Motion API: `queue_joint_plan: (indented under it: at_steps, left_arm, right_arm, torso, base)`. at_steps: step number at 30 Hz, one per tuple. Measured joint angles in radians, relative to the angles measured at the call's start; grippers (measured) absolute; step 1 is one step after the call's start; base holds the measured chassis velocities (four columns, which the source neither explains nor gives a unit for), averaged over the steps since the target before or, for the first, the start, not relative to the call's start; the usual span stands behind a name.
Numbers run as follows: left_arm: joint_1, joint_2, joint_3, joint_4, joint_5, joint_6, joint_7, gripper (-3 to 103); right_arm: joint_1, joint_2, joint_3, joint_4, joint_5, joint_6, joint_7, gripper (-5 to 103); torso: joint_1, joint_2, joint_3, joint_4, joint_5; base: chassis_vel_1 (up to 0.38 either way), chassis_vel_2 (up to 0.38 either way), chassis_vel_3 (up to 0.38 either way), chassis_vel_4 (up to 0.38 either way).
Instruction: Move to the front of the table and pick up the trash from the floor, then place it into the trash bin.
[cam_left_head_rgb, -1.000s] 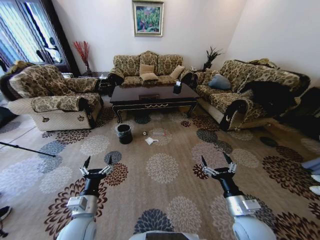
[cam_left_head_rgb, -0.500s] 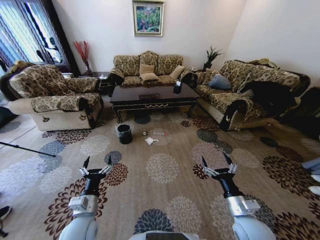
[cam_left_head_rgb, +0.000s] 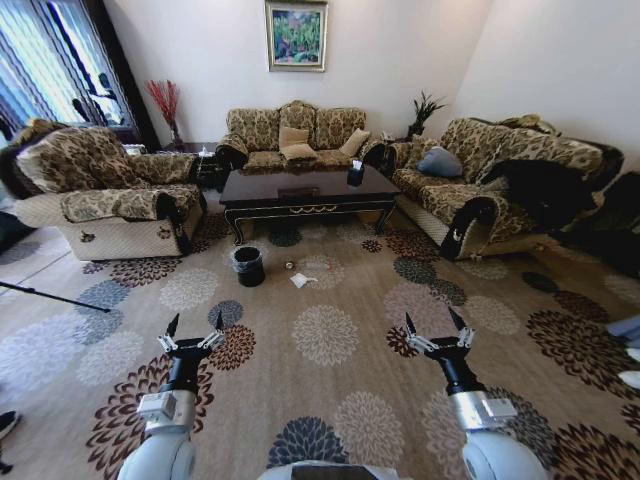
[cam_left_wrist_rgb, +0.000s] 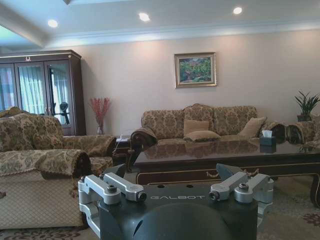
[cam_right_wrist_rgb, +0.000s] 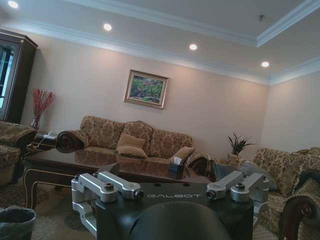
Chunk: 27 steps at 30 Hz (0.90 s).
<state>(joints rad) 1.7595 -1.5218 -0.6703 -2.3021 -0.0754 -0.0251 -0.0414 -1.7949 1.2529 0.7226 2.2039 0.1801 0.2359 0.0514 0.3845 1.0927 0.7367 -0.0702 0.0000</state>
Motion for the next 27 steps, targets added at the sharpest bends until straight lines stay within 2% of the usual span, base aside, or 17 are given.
queue_joint_plan:
  at_steps: [14, 16, 27]
  left_arm:
    - [0.0, -0.003, 0.0, 0.004, -0.002, 0.0, 0.002, 100]
    - [0.001, -0.003, 0.0, 0.005, -0.002, 0.0, 0.002, 100]
    - [0.001, -0.004, -0.001, 0.013, -0.004, -0.004, 0.002, 100]
  right_arm:
    - [0.01, 0.002, 0.0, -0.012, 0.005, 0.0, 0.009, 100]
    - [0.011, 0.002, 0.0, -0.016, 0.003, 0.001, 0.009, 100]
    - [0.011, 0.008, -0.002, -0.021, 0.001, 0.003, 0.014, 100]
  torso:
    - [-0.032, -0.071, -0.039, 0.0, 0.0]
    - [-0.043, -0.097, -0.054, 0.0, 0.0]
    - [-0.069, -0.154, -0.086, 0.0, 0.0]
  base:
    - [0.0, 0.0, 0.0, 0.0]
    - [0.0, 0.0, 0.0, 0.0]
    - [0.0, 0.0, 0.0, 0.0]
